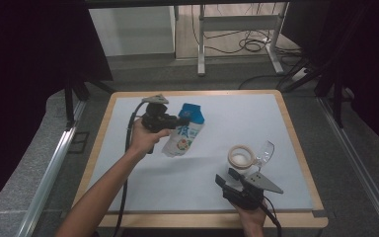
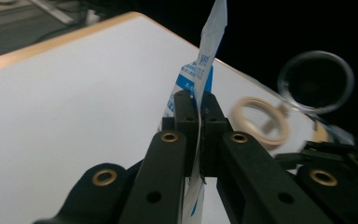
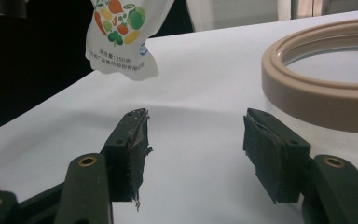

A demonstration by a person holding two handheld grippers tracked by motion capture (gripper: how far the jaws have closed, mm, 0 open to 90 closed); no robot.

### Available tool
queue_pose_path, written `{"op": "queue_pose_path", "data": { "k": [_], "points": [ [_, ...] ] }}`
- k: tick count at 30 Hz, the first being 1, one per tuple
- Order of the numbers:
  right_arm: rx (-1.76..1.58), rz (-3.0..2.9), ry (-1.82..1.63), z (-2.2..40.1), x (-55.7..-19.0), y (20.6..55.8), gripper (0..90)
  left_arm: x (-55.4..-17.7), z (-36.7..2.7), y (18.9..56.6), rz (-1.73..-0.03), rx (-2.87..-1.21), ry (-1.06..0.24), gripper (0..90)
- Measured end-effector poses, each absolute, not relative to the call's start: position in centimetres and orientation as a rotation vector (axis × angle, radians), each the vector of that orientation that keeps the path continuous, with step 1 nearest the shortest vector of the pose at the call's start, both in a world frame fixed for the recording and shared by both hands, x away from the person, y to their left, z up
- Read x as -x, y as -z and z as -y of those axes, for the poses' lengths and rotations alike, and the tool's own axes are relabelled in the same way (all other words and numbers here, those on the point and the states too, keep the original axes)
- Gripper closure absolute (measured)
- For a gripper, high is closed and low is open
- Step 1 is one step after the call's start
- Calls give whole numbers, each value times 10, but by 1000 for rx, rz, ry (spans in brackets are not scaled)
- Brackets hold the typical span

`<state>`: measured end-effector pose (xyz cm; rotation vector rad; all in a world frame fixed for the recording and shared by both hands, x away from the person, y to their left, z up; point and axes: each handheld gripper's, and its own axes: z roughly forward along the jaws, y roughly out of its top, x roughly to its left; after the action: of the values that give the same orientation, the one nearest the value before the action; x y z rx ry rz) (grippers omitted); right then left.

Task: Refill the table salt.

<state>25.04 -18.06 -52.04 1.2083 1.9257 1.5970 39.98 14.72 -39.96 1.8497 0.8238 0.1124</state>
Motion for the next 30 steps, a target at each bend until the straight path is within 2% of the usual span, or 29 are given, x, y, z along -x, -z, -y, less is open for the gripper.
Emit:
{"op": "queue_pose_path", "data": {
  "k": [8, 16, 21, 30],
  "points": [
    [-1194, -1955, -1589, 175, -250, 523, 410, -423, -211, 420, -968, -1699, -219, 898],
    [-1183, -1972, -1580, 170, -250, 525, 410, -436, -245, 453, -1028, -1604, -269, 898],
    [-1175, -1975, -1582, 170, -249, 524, 410, -429, -262, 470, -1051, -1546, -283, 897],
    [-1174, -1970, -1585, 170, -249, 524, 410, -405, -284, 481, -1036, -1556, -365, 890]
  ]
}}
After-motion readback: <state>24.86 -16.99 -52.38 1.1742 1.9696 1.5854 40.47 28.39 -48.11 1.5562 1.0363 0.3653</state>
